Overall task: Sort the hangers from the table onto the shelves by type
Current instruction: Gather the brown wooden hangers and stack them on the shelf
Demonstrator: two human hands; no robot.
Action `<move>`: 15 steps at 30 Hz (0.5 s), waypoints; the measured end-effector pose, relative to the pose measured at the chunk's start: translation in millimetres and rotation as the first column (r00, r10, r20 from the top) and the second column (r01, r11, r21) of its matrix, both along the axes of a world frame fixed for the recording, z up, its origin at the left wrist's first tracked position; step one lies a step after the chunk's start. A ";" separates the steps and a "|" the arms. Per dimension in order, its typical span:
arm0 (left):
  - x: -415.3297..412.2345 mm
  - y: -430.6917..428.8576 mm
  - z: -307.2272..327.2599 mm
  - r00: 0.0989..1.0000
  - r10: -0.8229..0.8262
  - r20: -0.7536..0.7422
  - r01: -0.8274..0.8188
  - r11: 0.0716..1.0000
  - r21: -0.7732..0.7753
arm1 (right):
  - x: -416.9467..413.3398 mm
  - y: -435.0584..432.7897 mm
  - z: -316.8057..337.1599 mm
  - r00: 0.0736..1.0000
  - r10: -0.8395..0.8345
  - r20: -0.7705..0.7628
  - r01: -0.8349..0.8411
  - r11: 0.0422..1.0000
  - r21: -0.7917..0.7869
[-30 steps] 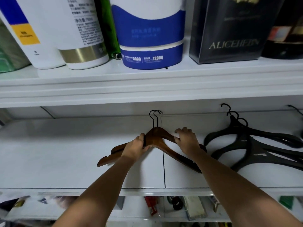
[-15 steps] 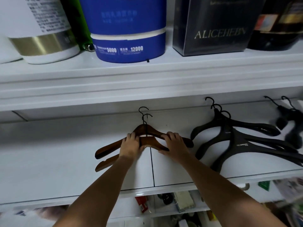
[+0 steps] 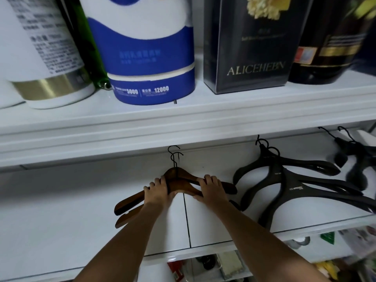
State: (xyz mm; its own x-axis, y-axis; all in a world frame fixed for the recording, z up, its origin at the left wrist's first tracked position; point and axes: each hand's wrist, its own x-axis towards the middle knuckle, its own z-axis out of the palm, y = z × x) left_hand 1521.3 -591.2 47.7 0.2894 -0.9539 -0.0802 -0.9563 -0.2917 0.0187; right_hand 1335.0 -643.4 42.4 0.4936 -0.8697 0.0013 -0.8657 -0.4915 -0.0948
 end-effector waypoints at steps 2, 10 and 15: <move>1.1 -0.5 5.1 1.000 -0.017 -0.006 0.017 1.000 -0.014 | -1.1 1.0 4.4 1.000 -0.005 -0.005 0.005 1.000 0.013; -4.1 -2.0 42.6 0.985 -0.170 0.021 0.171 0.977 -0.131 | -17.8 13.7 41.1 0.993 -0.079 0.083 0.082 0.996 -0.042; -29.2 -7.8 75.1 0.957 -0.287 0.026 0.288 0.943 -0.165 | -43.0 27.9 73.7 0.986 -0.134 0.095 0.143 0.986 -0.090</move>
